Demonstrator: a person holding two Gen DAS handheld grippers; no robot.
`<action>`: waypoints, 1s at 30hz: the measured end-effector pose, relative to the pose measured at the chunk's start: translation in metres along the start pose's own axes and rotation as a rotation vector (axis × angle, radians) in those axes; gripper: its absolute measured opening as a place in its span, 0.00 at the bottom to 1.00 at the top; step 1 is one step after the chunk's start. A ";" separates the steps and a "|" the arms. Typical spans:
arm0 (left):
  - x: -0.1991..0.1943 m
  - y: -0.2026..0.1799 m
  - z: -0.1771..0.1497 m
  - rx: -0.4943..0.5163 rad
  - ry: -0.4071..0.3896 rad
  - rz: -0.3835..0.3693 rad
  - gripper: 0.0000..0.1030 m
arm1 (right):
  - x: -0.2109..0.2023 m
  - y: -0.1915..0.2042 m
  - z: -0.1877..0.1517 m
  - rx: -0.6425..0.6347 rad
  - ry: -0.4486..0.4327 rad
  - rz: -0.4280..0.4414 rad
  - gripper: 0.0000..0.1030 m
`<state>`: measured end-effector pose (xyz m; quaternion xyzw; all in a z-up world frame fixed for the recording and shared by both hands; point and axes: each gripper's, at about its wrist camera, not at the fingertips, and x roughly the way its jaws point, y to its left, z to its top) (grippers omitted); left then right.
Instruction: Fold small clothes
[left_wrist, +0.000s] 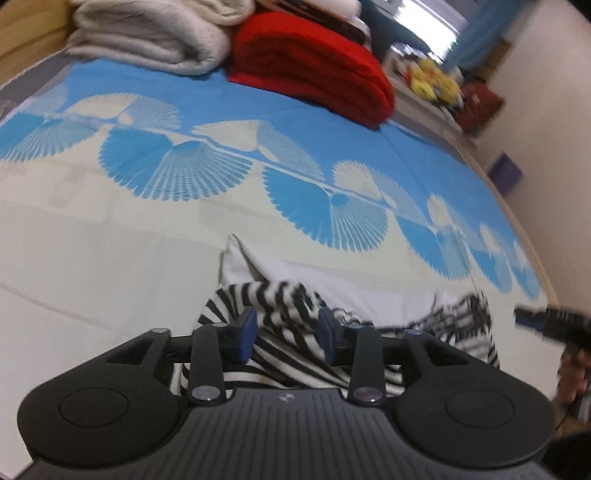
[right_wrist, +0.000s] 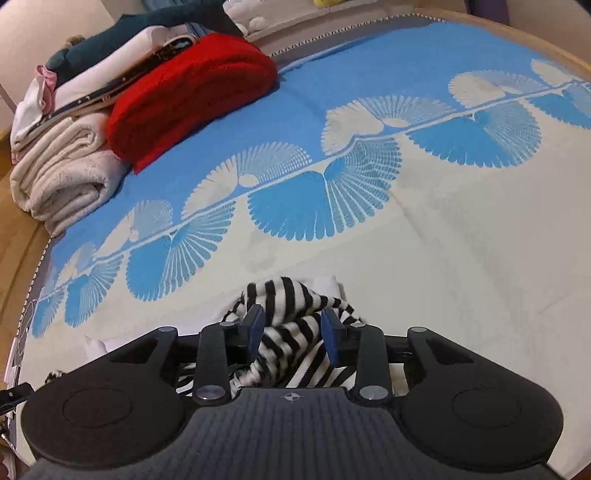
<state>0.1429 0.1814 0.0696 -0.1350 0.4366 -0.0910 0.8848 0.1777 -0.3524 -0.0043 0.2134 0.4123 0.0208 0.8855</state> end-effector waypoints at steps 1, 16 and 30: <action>0.001 -0.004 0.001 0.029 0.008 0.010 0.45 | -0.002 -0.001 0.000 -0.008 -0.008 0.000 0.34; 0.071 -0.035 -0.022 0.296 0.121 0.053 0.78 | 0.032 0.039 -0.038 -0.327 0.244 0.157 0.51; 0.125 -0.062 -0.001 0.408 0.104 0.175 0.56 | 0.081 0.081 -0.037 -0.420 0.263 0.154 0.48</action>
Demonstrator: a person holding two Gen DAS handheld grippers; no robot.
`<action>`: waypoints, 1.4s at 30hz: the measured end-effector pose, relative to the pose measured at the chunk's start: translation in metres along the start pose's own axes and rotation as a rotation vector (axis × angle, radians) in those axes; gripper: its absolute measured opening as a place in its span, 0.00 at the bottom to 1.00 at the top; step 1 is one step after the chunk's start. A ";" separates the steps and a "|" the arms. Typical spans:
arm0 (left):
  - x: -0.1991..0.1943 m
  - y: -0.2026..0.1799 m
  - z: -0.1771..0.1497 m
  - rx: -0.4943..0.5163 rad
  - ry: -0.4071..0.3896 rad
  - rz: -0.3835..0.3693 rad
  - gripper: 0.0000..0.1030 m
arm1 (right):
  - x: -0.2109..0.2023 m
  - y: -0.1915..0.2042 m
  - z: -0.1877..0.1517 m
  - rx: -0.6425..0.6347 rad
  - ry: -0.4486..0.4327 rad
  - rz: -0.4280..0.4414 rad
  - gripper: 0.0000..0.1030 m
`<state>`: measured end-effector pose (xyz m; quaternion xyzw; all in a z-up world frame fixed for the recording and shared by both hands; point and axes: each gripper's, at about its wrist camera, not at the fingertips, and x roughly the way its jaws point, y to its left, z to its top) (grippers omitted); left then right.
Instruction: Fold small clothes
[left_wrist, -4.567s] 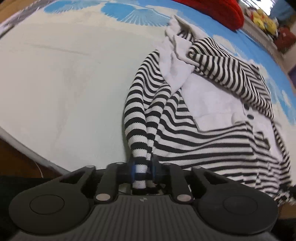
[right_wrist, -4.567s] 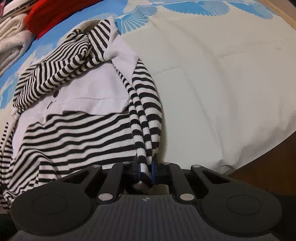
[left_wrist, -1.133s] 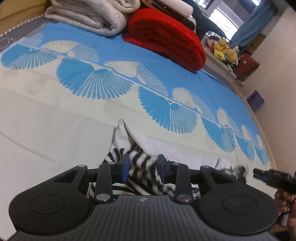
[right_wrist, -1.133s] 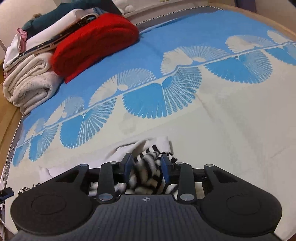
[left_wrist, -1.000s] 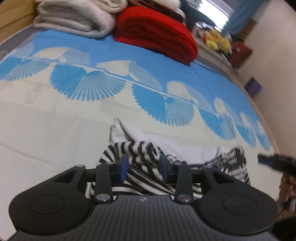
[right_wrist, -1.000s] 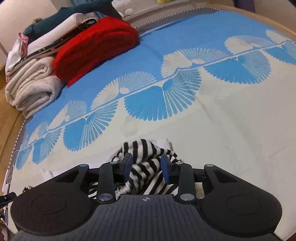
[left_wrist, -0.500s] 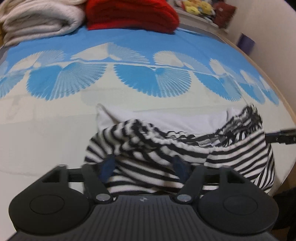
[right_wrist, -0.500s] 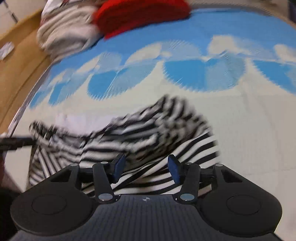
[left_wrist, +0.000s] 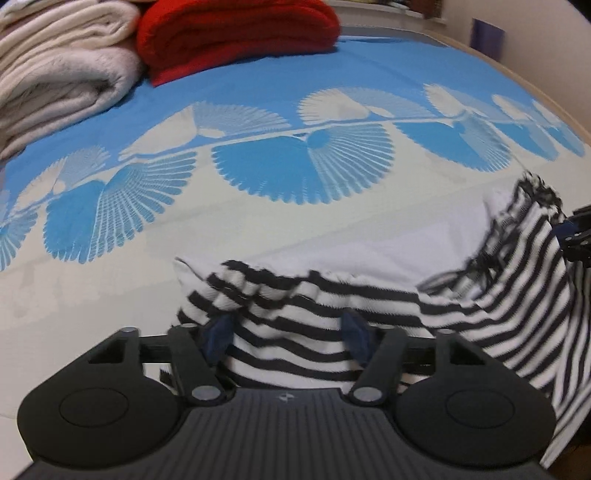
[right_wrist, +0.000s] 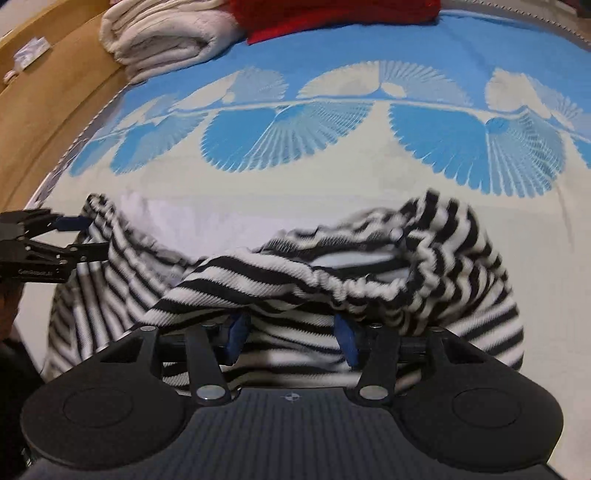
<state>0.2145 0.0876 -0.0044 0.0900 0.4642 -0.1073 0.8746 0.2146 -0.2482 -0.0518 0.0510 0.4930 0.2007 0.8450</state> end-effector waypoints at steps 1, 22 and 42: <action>0.003 0.004 0.003 -0.020 0.007 -0.002 0.49 | 0.002 -0.001 0.004 -0.001 -0.016 -0.020 0.48; 0.013 0.087 0.036 -0.414 -0.033 -0.079 0.45 | 0.003 -0.061 0.061 0.241 -0.278 -0.186 0.04; 0.026 0.109 0.033 -0.413 -0.093 0.018 0.03 | 0.002 -0.053 0.063 0.069 -0.284 -0.214 0.09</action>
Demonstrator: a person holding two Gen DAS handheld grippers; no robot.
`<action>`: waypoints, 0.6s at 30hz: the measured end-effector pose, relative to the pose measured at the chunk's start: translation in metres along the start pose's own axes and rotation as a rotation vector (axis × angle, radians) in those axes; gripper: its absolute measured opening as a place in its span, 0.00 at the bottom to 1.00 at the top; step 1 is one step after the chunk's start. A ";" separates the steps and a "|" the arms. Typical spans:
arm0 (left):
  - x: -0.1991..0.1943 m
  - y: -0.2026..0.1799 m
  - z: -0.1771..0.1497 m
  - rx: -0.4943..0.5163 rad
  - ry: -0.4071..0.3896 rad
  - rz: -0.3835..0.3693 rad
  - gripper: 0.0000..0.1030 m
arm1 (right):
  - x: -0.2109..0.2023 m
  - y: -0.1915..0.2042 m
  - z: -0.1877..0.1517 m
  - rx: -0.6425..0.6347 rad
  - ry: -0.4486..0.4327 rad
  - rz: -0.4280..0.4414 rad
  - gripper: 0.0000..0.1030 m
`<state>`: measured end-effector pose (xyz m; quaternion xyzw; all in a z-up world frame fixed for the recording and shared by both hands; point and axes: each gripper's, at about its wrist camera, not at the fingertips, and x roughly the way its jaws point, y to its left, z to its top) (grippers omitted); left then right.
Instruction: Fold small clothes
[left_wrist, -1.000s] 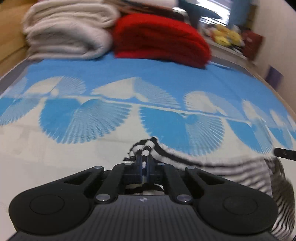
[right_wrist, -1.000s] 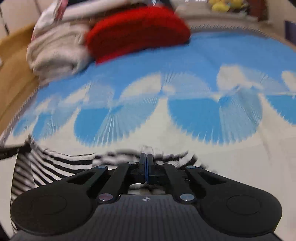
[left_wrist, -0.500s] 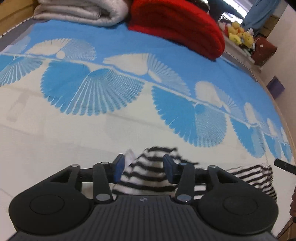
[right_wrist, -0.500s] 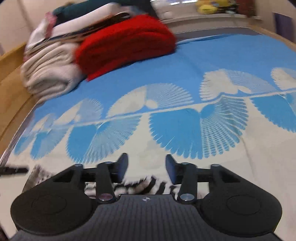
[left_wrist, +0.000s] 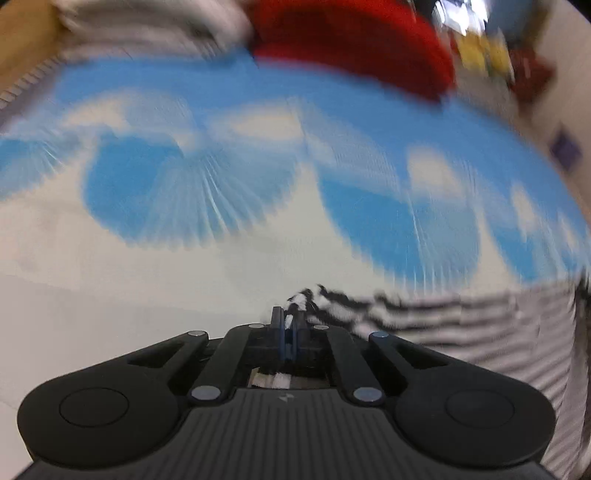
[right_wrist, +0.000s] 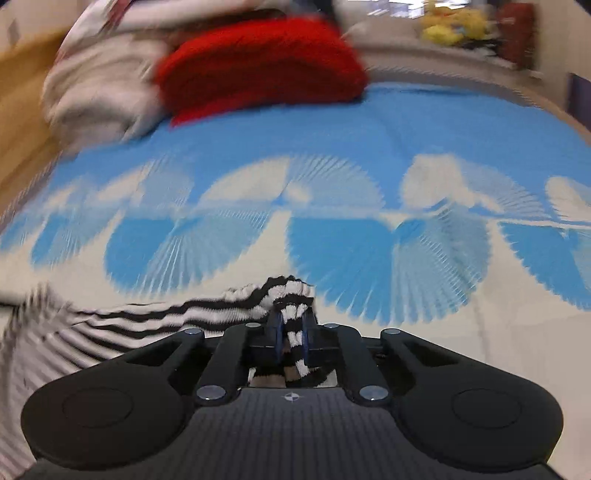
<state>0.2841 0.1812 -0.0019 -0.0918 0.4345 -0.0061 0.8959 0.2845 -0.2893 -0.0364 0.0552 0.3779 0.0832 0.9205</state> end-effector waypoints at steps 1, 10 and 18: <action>-0.009 0.000 0.004 0.004 -0.065 0.001 0.03 | 0.000 -0.002 0.003 0.025 -0.019 -0.003 0.09; 0.035 -0.013 -0.024 0.173 0.157 0.142 0.15 | 0.059 0.011 -0.014 -0.027 0.161 -0.147 0.18; -0.005 0.003 -0.021 0.085 0.196 0.034 0.58 | 0.031 0.006 -0.018 -0.004 0.177 -0.164 0.42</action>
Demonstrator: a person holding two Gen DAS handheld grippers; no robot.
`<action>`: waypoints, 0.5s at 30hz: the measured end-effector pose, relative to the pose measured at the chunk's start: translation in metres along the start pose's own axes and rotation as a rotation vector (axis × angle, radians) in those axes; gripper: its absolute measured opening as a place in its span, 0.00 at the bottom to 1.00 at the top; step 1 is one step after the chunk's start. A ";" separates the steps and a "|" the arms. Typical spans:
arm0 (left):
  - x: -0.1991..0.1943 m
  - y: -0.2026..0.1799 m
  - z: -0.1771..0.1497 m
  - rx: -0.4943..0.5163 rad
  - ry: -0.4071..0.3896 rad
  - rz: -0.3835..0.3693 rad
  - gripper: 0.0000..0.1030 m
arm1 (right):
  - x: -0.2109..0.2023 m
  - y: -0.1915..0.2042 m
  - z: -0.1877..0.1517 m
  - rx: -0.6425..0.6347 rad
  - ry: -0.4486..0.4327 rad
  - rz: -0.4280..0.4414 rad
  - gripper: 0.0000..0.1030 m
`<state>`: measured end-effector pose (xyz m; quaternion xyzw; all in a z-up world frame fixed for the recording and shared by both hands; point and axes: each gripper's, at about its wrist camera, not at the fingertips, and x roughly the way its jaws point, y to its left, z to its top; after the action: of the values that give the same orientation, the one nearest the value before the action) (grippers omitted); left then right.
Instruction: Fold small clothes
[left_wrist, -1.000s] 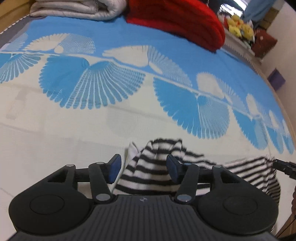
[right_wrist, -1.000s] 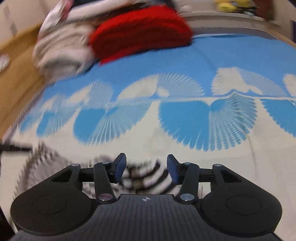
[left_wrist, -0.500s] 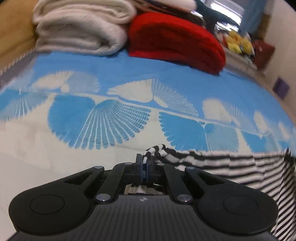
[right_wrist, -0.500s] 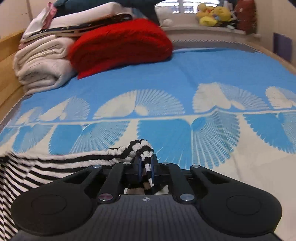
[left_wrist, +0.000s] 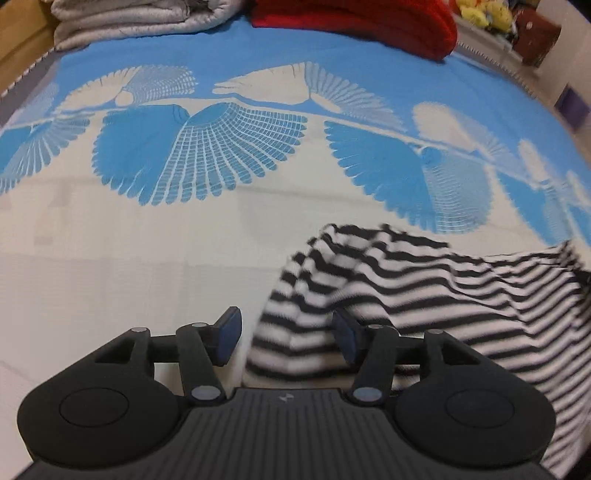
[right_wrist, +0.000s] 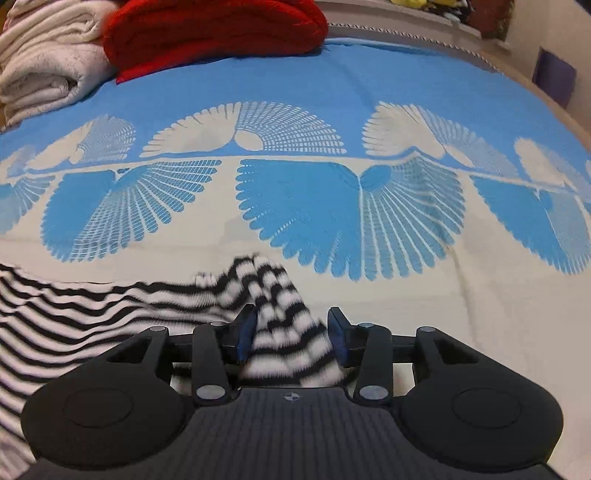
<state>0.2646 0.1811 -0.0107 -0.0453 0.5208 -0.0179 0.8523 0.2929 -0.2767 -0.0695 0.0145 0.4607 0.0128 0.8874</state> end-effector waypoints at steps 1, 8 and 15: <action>-0.008 0.003 -0.004 -0.013 -0.004 -0.004 0.58 | -0.009 -0.004 -0.002 0.008 0.000 0.007 0.42; -0.069 0.022 -0.055 -0.158 0.058 -0.091 0.58 | -0.095 -0.041 -0.035 0.118 -0.019 0.082 0.44; -0.112 0.043 -0.119 -0.230 0.017 -0.128 0.66 | -0.135 -0.065 -0.110 0.200 0.046 0.072 0.48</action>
<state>0.1065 0.2256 0.0308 -0.1755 0.5229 -0.0127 0.8340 0.1256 -0.3452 -0.0250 0.1193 0.4793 -0.0008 0.8695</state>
